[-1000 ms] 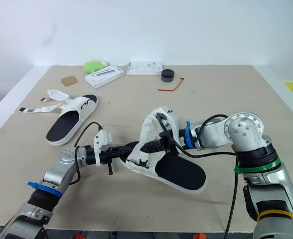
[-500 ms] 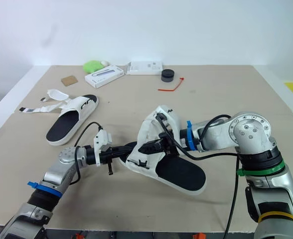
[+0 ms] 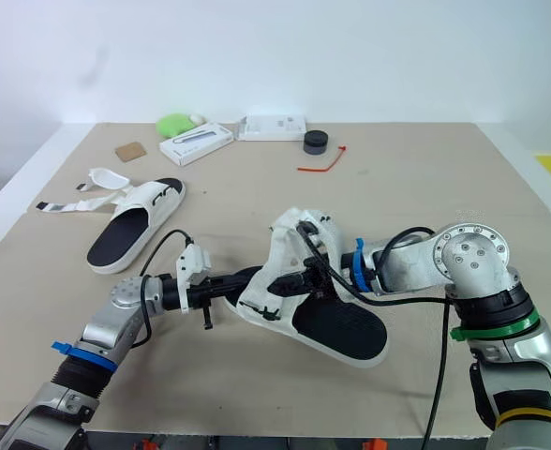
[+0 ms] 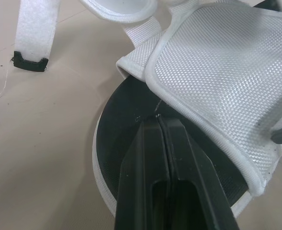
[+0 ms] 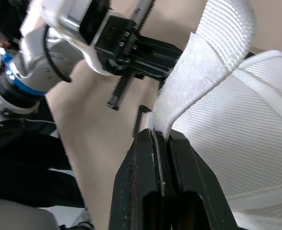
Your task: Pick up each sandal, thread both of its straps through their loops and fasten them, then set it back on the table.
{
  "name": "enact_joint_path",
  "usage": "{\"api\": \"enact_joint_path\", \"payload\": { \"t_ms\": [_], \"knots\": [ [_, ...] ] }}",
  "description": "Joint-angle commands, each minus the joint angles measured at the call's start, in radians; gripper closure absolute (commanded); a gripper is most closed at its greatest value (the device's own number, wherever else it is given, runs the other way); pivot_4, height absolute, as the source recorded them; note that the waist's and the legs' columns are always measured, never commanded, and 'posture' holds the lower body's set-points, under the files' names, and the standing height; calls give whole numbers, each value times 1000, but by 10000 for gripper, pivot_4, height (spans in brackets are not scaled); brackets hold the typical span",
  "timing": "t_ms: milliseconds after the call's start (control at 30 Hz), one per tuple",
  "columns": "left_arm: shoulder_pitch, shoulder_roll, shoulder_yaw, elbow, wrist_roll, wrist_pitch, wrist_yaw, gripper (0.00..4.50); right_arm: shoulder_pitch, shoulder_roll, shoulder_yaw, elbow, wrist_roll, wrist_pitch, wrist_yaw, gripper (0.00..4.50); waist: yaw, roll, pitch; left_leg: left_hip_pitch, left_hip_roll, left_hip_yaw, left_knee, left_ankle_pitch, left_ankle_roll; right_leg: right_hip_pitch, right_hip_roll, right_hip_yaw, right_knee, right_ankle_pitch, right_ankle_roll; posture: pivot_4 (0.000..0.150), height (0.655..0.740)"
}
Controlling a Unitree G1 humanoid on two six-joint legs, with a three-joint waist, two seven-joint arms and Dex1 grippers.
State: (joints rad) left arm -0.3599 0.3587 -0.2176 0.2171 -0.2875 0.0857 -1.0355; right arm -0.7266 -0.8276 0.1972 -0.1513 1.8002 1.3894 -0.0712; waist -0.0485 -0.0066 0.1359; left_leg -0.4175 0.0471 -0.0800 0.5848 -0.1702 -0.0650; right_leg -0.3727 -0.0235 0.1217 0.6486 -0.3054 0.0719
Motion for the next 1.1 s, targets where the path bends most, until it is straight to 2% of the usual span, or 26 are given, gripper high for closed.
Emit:
{"api": "enact_joint_path", "payload": {
  "t_ms": [33,133,233,300,433,567,700,733,767,833,933,1100],
  "knots": [
    [83,22,-64,145,83,104,17,45000,11,-27,23,-14,120,-34,-14,44327,0,0,0,0,0,0,0,0,0,0,0,0,0,0,0,1500,7400],
    [83,23,-64,147,84,102,17,45000,23,-32,22,-8,172,-55,52,44327,0,-1,1,0,0,0,0,0,0,0,0,0,0,0,0,1500,7400],
    [81,23,-66,151,86,99,15,45000,44,-51,101,7,161,-39,-23,44327,0,-1,1,0,0,0,0,0,0,0,0,0,0,0,0,1500,7400],
    [81,22,-66,152,86,97,15,45000,55,-52,135,-1,109,-30,-58,44327,0,-1,1,0,0,0,0,0,0,0,0,0,0,0,0,1500,7400],
    [81,23,-65,151,85,99,14,45000,52,-48,171,-99,-31,33,-8,44327,0,-1,1,0,0,0,0,0,0,0,0,0,0,0,0,1500,7400],
    [82,24,-67,150,85,100,14,45000,41,-51,172,-132,-110,75,92,44327,0,0,-3,0,0,0,0,0,0,0,0,0,-1,0,0,1500,7400],
    [79,21,-67,153,83,100,17,45000,-9,-71,102,-103,-102,91,242,30055,1,-2,-6,0,0,0,-1,-1,-2,0,-1,0,-2,-1,0,1500,7400],
    [79,21,-67,154,83,100,17,45000,-23,-80,88,-81,-95,100,269,28098,1,-2,-6,0,0,0,-1,-2,-2,0,-1,0,-2,-1,0,1500,7400],
    [79,20,-66,154,83,99,18,45000,-39,-92,56,-31,-72,96,300,22561,2,-2,-6,0,0,0,-1,-2,-3,0,-1,0,-2,-2,0,1500,7400],
    [78,18,-66,157,82,99,19,45000,-58,-112,1,46,-35,87,360,22561,2,-4,-4,0,0,0,-1,-2,-3,0,-1,-1,-2,-2,-1,1500,7400],
    [78,16,-68,158,82,98,18,45000,-42,-170,-91,14,-12,103,492,22561,3,-3,-3,0,0,0,-1,-2,-3,0,-1,0,-2,-2,-1,1500,7400],
    [65,10,-68,172,81,96,13,45000,121,-281,-156,-201,31,138,623,22561,7,-3,-3,-1,0,-1,-1,-2,-3,0,-1,-2,-2,-3,0,1500,7400]
  ]
}}
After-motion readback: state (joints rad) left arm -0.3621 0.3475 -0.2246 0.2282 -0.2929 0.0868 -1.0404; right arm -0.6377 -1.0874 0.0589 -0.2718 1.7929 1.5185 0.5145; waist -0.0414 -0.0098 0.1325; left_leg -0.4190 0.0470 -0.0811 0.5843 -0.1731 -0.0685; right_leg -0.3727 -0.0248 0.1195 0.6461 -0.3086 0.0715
